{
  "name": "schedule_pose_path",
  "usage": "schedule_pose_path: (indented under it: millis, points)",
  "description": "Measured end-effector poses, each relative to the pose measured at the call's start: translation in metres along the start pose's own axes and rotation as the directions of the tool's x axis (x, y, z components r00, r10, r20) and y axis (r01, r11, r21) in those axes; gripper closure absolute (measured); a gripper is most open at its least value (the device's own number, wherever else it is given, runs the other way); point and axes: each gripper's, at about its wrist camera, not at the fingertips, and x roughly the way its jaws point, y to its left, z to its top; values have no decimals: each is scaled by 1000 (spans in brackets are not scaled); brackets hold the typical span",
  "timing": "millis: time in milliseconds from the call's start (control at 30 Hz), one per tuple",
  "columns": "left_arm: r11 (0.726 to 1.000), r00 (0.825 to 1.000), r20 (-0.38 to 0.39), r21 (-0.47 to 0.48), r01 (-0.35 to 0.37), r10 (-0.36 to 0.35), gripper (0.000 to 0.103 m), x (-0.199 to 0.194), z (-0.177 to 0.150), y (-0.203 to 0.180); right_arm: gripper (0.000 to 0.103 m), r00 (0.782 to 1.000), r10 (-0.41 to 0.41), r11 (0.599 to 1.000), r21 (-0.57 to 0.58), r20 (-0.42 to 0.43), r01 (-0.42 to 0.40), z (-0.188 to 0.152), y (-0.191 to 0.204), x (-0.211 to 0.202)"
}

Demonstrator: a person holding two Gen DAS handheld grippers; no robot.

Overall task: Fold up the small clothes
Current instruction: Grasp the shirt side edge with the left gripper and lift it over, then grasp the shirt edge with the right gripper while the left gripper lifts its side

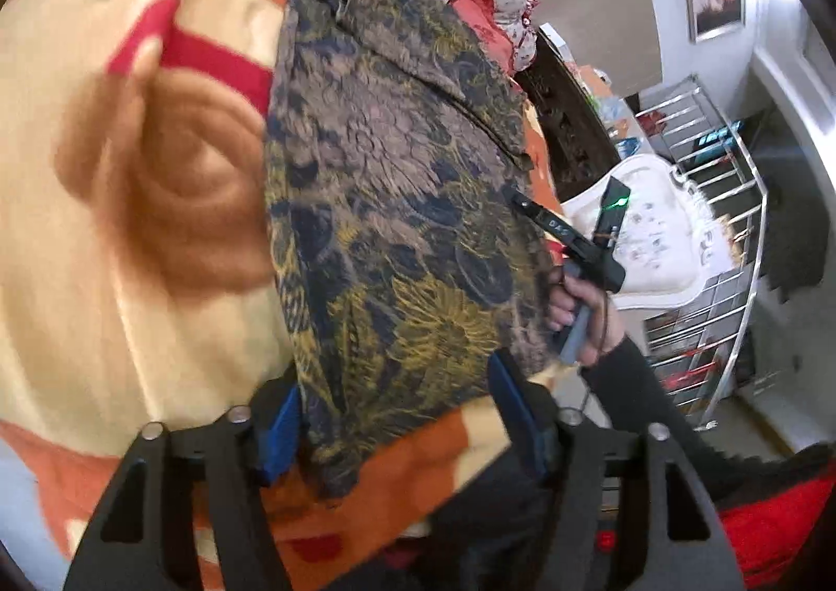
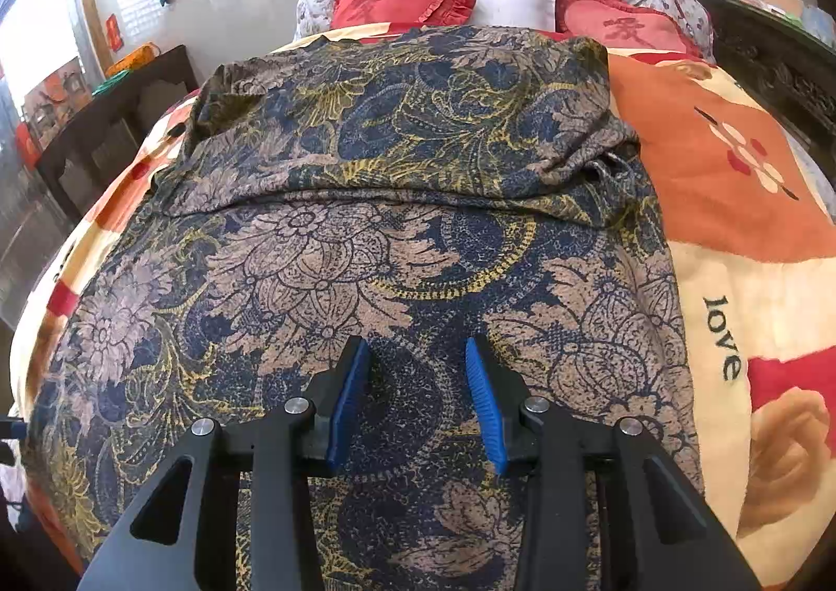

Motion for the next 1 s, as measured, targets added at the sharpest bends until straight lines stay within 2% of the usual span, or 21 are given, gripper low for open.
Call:
schedule_pose_path:
  millis: [33, 67, 167, 300, 400, 500, 633, 700, 867, 1000]
  points:
    - [999, 999, -1, 15, -39, 39, 44, 2, 0, -2, 51, 1000, 2, 1000, 1, -5, -2, 1, 0, 0]
    - [997, 997, -1, 25, -74, 74, 54, 3, 1, -2, 51, 1000, 7, 1000, 8, -14, -7, 2, -1, -2]
    - [993, 993, 20, 20, -114, 114, 64, 1, -1, 2, 52, 999, -30, 999, 23, -34, 30, 2, -12, -33]
    - [983, 984, 42, 44, -177, 176, 69, 3, -3, -1, 51, 999, -39, 999, 24, -2, 39, -24, -42, -102]
    - [966, 970, 53, 95, -240, 236, 69, 7, -5, -11, 51, 997, -73, 994, 76, -19, 74, -64, -78, -151]
    - [950, 959, 62, 129, -283, 278, 69, 10, -6, -15, 51, 998, -44, 986, 161, -53, 52, -103, -105, -171]
    - [938, 946, 77, 120, -324, 316, 80, 9, -7, -16, 51, 997, 7, 966, 259, -83, 15, -141, -118, -165]
    - [938, 944, 78, 107, -328, 321, 83, 9, -7, -15, 51, 997, 49, 947, 320, -66, -26, -150, -123, -160]
    - [932, 937, 79, 101, -347, 340, 84, 8, -9, -17, 51, 995, 93, 935, 346, -38, -74, -149, -124, -149]
    - [930, 933, 84, 93, -356, 349, 84, 9, -11, -18, 51, 989, 133, 934, 341, -65, -104, -152, -123, -136]
